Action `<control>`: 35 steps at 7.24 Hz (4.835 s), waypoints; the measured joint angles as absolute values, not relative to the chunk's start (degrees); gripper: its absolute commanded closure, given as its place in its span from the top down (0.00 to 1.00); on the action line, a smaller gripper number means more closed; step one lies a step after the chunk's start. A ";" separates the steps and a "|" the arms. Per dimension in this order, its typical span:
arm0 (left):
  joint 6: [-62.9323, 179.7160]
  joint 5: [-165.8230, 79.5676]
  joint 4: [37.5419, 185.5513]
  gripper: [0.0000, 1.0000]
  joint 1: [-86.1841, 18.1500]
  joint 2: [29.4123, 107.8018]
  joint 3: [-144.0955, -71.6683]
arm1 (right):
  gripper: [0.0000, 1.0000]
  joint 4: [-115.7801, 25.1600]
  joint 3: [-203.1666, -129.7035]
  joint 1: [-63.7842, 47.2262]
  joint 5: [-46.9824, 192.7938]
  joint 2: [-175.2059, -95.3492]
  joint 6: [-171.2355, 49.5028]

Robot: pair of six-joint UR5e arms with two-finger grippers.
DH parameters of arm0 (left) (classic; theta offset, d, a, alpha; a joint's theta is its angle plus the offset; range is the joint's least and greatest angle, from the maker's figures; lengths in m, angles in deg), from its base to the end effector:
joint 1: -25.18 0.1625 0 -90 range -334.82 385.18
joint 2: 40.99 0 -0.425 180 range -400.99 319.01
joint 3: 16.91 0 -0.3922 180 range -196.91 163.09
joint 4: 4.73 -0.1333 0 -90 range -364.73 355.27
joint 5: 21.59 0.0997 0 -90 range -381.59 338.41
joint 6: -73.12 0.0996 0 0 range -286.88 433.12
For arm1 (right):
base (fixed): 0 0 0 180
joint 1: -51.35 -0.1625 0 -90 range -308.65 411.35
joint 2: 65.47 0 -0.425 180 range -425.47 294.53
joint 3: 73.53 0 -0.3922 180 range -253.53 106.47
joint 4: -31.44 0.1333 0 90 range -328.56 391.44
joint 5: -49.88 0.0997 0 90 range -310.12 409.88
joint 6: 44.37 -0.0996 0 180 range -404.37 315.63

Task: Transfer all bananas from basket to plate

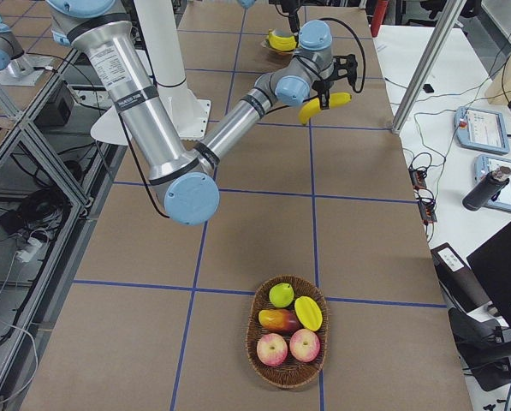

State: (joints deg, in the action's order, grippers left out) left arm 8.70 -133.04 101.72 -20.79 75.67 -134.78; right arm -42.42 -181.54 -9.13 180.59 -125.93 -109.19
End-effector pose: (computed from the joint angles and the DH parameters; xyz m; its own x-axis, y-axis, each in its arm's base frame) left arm 0.3046 -0.4544 0.1589 0.3895 0.1753 -0.9042 0.2890 0.9089 0.3007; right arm -0.2293 -0.5437 0.1870 0.3557 -0.0263 0.9342 -0.2433 0.9625 0.1198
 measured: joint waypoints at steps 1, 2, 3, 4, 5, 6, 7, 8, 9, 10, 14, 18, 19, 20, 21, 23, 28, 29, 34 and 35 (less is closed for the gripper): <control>6.62 -133.04 109.30 1.00 -19.75 75.92 -133.79 | 0.00 -40.88 -181.21 -7.69 180.31 -124.62 -111.10; 5.32 -133.04 116.82 1.00 -18.69 76.02 -131.81 | 0.00 -39.69 -180.91 -6.37 180.18 -123.28 -111.98; 4.76 -133.04 122.52 1.00 -17.41 76.28 -130.07 | 0.00 -39.16 -180.75 -5.01 180.12 -122.02 -112.32; 4.59 -133.04 125.92 1.00 -15.69 77.29 -129.17 | 0.00 -38.96 -180.70 -3.70 180.10 -120.85 -112.45; 4.64 -133.06 127.65 1.00 -13.87 78.91 -128.70 | 0.00 -38.91 -180.69 -2.36 180.07 -119.75 -112.55; 4.85 -133.08 128.35 1.00 -12.18 80.32 -128.50 | 0.00 -38.90 -180.71 -0.93 180.06 -118.69 -112.64; 5.03 -133.06 128.65 1.00 -10.79 81.34 -128.41 | 0.00 -38.94 -180.82 0.50 180.05 -117.69 -112.80; 5.10 -133.05 129.40 1.00 -9.95 81.92 -128.14 | 0.00 -38.95 -181.03 1.86 180.05 -116.94 -113.02; 5.13 -133.04 131.05 1.00 -9.42 82.13 -127.26 | 0.00 -38.96 -181.41 2.85 180.05 -116.46 -113.30; 5.14 -133.04 132.98 1.00 -9.17 82.19 -126.06 | 0.00 -38.96 -181.79 3.61 180.03 -116.16 -113.61; 5.10 -133.04 135.17 0.91 -9.01 82.48 -124.95 | 0.00 -38.98 -183.31 7.16 177.39 -115.84 -115.07; 5.09 -133.06 135.27 0.00 -9.01 82.57 -124.92 | 0.00 -39.02 -185.02 8.81 176.14 -115.78 -115.20; 5.10 -133.03 135.28 0.00 -9.01 82.59 -124.93 | 0.00 -38.99 -185.51 8.88 176.19 -115.81 -115.19; 5.10 -133.05 135.28 0.00 -9.01 82.60 -124.97 | 0.19 -39.02 -185.90 8.89 176.19 -115.86 -115.15; 5.10 -133.03 135.29 0.00 -9.01 82.58 -125.02 | 0.99 -38.99 -186.15 8.90 176.23 -115.88 -115.13; 5.04 -132.96 135.28 0.00 -9.01 82.48 -125.08 | 1.00 -38.91 -186.49 8.80 175.60 -116.13 -115.07; 5.01 -132.95 135.28 0.00 -9.18 82.14 -125.25 | 0.99 -38.88 -186.92 5.48 174.62 -116.25 -115.78; 5.01 -132.95 135.30 0.00 -9.18 82.07 -125.30 | 0.99 -38.93 -186.91 4.24 174.58 -116.22 -117.03; 4.36 -133.03 134.76 0.00 -9.16 80.54 -125.95 | 0.99 -39.48 -179.76 -5.24 174.61 -116.42 -114.14; 4.32 -133.09 134.33 0.00 -9.25 78.45 -126.85 | 0.99 -39.60 -176.68 -7.83 175.34 -116.89 -110.38</control>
